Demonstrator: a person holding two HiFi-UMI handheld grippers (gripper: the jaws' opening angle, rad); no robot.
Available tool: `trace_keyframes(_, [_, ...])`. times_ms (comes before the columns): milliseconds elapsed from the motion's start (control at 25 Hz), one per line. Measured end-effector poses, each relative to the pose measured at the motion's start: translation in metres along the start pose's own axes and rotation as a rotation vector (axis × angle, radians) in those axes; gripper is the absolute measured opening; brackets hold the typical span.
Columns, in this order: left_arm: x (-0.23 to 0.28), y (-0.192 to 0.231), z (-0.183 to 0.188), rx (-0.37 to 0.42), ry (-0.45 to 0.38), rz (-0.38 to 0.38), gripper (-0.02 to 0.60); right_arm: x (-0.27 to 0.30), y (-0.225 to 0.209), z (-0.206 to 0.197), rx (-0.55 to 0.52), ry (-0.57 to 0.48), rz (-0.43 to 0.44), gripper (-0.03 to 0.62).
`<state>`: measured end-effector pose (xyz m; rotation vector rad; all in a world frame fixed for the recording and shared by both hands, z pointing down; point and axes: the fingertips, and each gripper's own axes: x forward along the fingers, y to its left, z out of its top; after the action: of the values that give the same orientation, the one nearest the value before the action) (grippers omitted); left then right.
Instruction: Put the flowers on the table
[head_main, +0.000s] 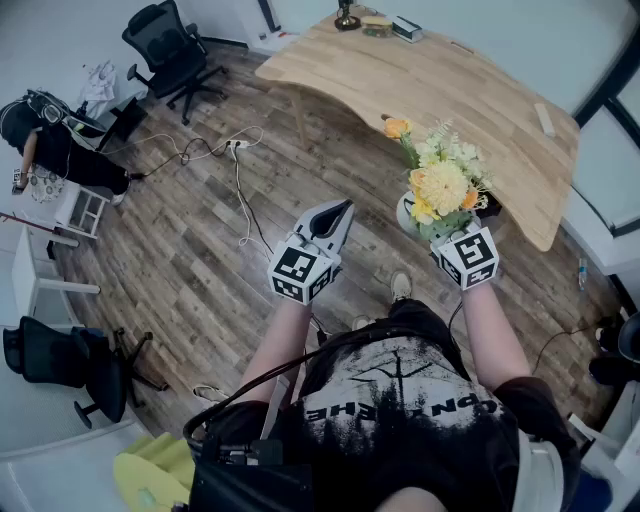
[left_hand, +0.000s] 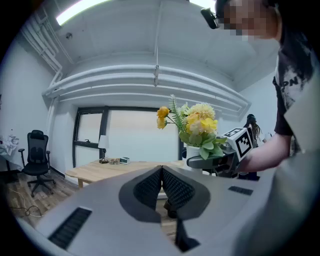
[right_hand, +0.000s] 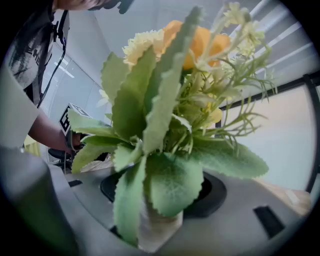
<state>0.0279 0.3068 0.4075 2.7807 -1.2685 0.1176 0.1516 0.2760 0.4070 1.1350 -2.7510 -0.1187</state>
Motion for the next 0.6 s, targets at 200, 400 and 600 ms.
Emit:
trace_keyframes(200, [0.0022,-0.0019,0.0009,0.001,-0.001,-0.016,0.014,-0.0006,0.0031,-0.0059,0.017,0.005,-0.018,0.245])
trace_keyframes(400, [0.0046,0.0027,0.0081,0.003,-0.007,-0.03,0.014,0.002,0.0036,-0.0003,0.014,0.004,-0.026,0.245])
trace_keyframes(600, [0.0037,0.0027,0.0064,-0.001,-0.007,-0.042,0.014,0.0015,0.0047,0.0,0.032,0.001,-0.035,0.245])
